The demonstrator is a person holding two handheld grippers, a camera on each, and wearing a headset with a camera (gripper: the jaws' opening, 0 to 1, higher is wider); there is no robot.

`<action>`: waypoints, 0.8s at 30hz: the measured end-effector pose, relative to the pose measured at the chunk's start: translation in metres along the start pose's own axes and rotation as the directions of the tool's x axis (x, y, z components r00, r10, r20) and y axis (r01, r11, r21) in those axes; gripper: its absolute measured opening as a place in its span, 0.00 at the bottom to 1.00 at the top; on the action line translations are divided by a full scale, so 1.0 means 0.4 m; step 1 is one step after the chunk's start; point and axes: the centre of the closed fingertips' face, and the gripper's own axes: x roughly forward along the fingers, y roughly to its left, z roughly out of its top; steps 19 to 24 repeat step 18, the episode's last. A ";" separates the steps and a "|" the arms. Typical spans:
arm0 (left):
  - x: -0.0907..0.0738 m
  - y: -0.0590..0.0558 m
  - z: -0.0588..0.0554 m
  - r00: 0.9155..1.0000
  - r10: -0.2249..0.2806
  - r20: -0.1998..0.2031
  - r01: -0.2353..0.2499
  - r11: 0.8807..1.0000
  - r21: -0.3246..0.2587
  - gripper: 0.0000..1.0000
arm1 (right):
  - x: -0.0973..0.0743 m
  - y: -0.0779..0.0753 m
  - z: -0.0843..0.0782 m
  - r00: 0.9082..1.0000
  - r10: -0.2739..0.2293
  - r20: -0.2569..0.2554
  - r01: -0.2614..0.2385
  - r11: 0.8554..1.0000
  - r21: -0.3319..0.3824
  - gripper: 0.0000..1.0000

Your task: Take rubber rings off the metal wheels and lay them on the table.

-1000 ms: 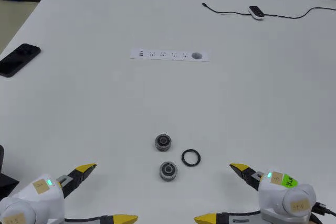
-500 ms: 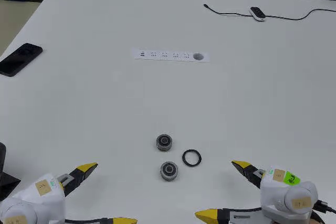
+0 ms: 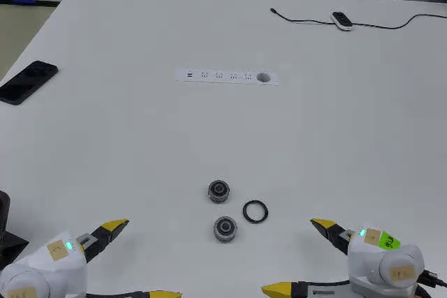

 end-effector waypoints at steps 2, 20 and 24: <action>-0.001 0.002 -0.001 1.000 0.002 0.000 -0.002 1.000 0.000 1.00 | 0.000 0.000 0.000 1.000 -0.001 0.000 0.001 1.000 0.003 0.99; -0.004 0.013 -0.011 1.000 0.008 -0.009 -0.008 1.000 0.001 1.00 | 0.001 -0.002 -0.010 1.000 -0.003 -0.020 0.004 1.000 0.014 0.97; -0.004 0.013 -0.011 1.000 0.008 -0.009 -0.008 1.000 0.001 1.00 | 0.001 -0.002 -0.010 1.000 -0.003 -0.020 0.004 1.000 0.014 0.97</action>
